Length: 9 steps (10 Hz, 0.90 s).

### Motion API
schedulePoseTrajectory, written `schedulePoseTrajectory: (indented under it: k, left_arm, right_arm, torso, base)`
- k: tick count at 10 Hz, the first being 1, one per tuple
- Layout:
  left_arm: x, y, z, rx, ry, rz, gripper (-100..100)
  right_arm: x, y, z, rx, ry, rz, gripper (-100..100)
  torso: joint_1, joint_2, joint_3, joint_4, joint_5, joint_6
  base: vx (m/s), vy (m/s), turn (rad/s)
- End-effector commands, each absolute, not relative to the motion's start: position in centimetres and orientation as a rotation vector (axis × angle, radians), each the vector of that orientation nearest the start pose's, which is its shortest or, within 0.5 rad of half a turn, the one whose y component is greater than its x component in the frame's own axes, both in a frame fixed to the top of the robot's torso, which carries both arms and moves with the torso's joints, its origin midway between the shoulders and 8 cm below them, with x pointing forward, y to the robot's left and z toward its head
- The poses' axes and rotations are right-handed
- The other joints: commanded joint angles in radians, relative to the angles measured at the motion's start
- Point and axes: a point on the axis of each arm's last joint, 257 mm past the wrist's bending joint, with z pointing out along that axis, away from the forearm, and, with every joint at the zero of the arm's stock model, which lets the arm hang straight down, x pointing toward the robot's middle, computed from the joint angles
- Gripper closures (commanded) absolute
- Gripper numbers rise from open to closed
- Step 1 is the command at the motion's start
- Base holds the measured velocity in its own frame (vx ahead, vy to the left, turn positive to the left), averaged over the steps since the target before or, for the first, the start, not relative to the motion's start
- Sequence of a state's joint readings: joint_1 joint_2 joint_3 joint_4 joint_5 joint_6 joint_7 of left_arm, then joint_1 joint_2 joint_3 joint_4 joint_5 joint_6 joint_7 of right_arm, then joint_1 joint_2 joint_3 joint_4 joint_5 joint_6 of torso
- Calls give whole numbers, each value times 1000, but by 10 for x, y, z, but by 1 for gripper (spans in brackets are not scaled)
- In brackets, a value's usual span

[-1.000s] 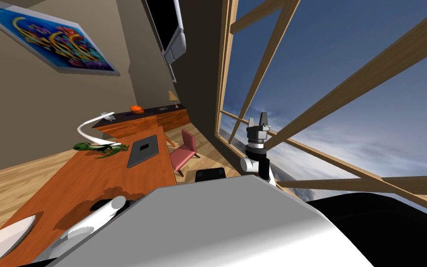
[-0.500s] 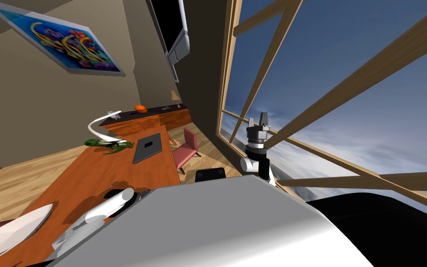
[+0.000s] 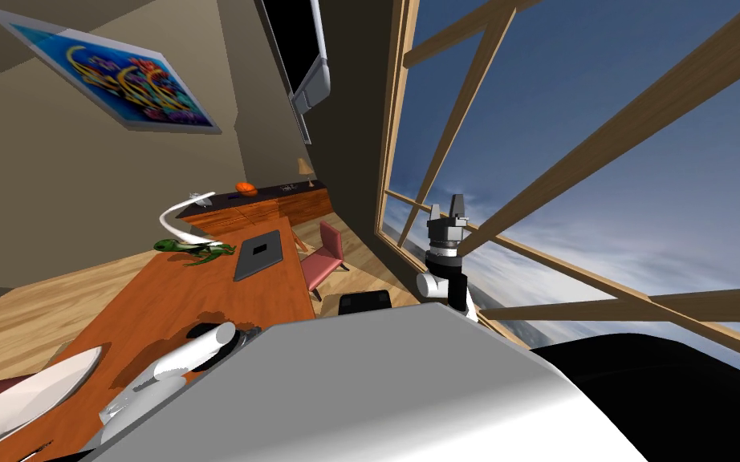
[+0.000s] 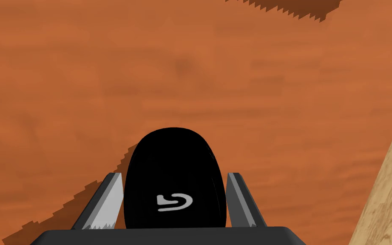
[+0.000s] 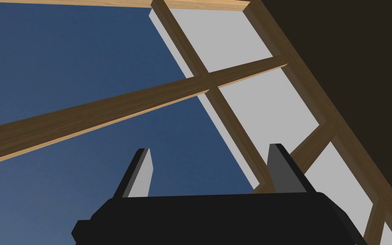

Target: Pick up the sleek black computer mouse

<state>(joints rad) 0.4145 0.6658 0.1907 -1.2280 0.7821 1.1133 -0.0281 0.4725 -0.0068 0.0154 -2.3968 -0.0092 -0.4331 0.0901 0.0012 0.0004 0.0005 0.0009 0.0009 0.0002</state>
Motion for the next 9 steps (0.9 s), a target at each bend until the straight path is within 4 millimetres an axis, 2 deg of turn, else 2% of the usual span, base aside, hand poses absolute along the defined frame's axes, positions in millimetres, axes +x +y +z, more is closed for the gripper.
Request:
schedulePoseTrajectory:
  k: [1, 3, 4, 5, 6, 7, 9]
  left_arm:
    - [74, 531, -522, -2720, 1600, 110, 100]
    - [74, 531, -522, -2720, 1600, 110, 100]
    - [74, 531, -522, -2720, 1600, 110, 0]
    - [54, 540, -526, -2731, 1607, 122, 100]
    - [55, 537, -526, -2735, 1616, 102, 100]
    - [31, 548, -528, -2746, 1609, 139, 100]
    - [34, 540, -529, -2759, 1626, 87, 100]
  right_arm:
    - [332, -268, 72, 568, 580, 1266, 0]
    - [332, -268, 72, 568, 580, 1266, 0]
    - [332, -268, 72, 568, 580, 1266, 0]
    - [332, -268, 72, 568, 580, 1266, 0]
    - [332, -268, 72, 568, 580, 1266, 0]
    - [331, -268, 72, 568, 580, 1266, 0]
    - [331, -268, 72, 568, 580, 1266, 0]
  torso:
    - [0, 0, 0, 0, 0, 0]
    - [1, -1, 0, 0, 0, 0]
    - [1, -1, 0, 0, 0, 0]
    - [1, -1, 0, 0, 0, 0]
    - [1, -4, -2, -1, 3, 0]
    - [3, -6, -4, -2, 4, 1]
    - [4, -6, -4, -2, 6, 1]
  base:
    - [0, 0, 0]
    - [0, 0, 0]
    - [0, 0, 0]
    - [68, -41, -96]
    - [85, -44, -18]
    - [80, -53, -67]
    - [53, -36, -12]
